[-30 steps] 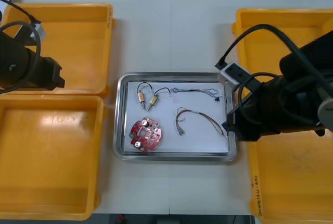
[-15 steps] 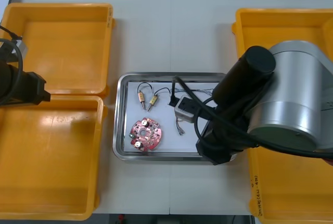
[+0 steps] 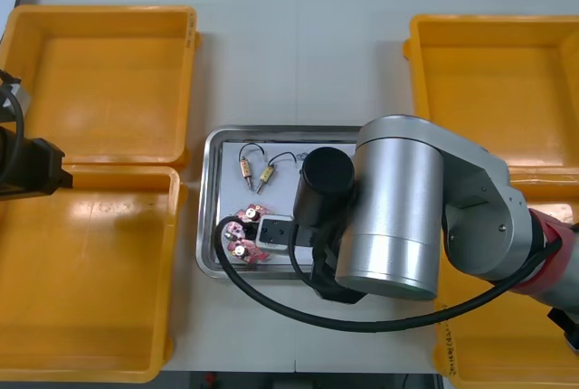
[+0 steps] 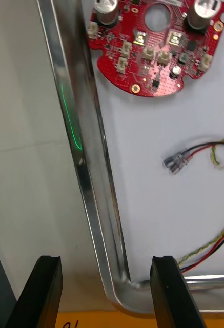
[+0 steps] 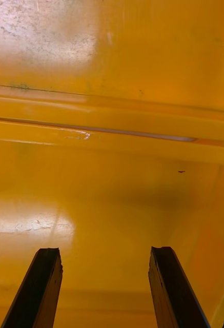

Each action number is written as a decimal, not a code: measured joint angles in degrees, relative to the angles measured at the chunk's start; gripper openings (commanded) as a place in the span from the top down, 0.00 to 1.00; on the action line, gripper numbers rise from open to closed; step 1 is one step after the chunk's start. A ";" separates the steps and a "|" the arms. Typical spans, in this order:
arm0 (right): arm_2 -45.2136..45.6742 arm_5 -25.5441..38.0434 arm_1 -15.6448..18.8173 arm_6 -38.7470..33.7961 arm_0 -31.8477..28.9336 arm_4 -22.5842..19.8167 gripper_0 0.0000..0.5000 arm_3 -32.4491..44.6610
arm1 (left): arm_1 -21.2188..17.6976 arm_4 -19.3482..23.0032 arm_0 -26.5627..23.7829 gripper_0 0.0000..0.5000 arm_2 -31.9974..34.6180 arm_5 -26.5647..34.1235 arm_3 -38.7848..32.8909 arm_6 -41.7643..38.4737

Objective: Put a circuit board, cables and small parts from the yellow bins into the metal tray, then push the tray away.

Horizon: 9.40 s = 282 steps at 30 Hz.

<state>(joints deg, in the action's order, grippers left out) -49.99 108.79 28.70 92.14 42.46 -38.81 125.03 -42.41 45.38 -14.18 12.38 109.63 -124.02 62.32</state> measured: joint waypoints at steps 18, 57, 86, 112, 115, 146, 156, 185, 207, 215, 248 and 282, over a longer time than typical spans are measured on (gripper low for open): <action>-11.32 -11.25 -0.88 4.18 0.08 5.25 0.00 -5.91 | -0.07 -0.14 0.36 0.00 0.44 0.00 -0.01 0.02; -15.44 -12.19 -3.98 4.18 0.32 12.95 0.00 -10.46 | -0.08 -0.15 0.36 0.00 0.46 0.00 -0.02 0.02; -15.43 -15.19 -5.02 4.18 0.35 14.53 1.00 -13.92 | -0.08 -0.15 0.36 0.00 0.46 0.00 -0.02 0.02; -15.43 -15.18 -2.01 4.58 8.37 17.34 1.00 -14.14 | -0.08 -0.16 0.36 0.00 0.46 0.00 -0.02 0.03; -15.43 -15.31 -1.87 4.59 9.60 17.42 1.00 -14.87 | -0.09 -0.16 0.36 0.00 0.46 0.00 -0.03 0.03; -17.76 -27.20 -3.76 4.62 21.68 14.69 1.00 -32.10 | -0.09 -0.16 0.38 0.00 0.46 0.00 -0.03 0.03; -21.42 -32.32 -3.78 4.62 25.12 14.69 1.00 -36.87 | -0.09 -0.16 0.38 0.00 0.46 0.00 -0.03 0.03; -21.42 -46.07 -3.84 4.82 28.93 14.70 1.00 -49.91 | -0.09 -0.16 0.38 0.00 0.47 0.00 -0.04 0.03; -21.42 -54.06 -6.04 6.88 30.80 14.73 0.00 -59.69 | -0.13 -0.17 0.39 0.00 0.47 0.00 -0.05 0.03; -21.42 -54.06 -6.17 6.90 30.80 14.73 0.00 -60.20 | -0.13 -0.17 0.39 0.00 0.47 0.00 -0.05 0.03; 27.01 0.97 -9.20 8.13 4.20 15.29 0.00 -13.19 | -0.17 -0.19 0.41 0.00 0.48 0.00 -0.10 0.03; 67.26 1.05 2.80 -5.39 -20.63 0.85 0.00 0.03 | -0.21 -0.21 0.43 0.00 0.48 0.00 -0.12 0.03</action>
<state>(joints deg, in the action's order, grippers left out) 17.27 109.84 31.49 86.75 21.83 -37.96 125.05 -42.62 45.17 -13.75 12.86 109.63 -124.14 62.35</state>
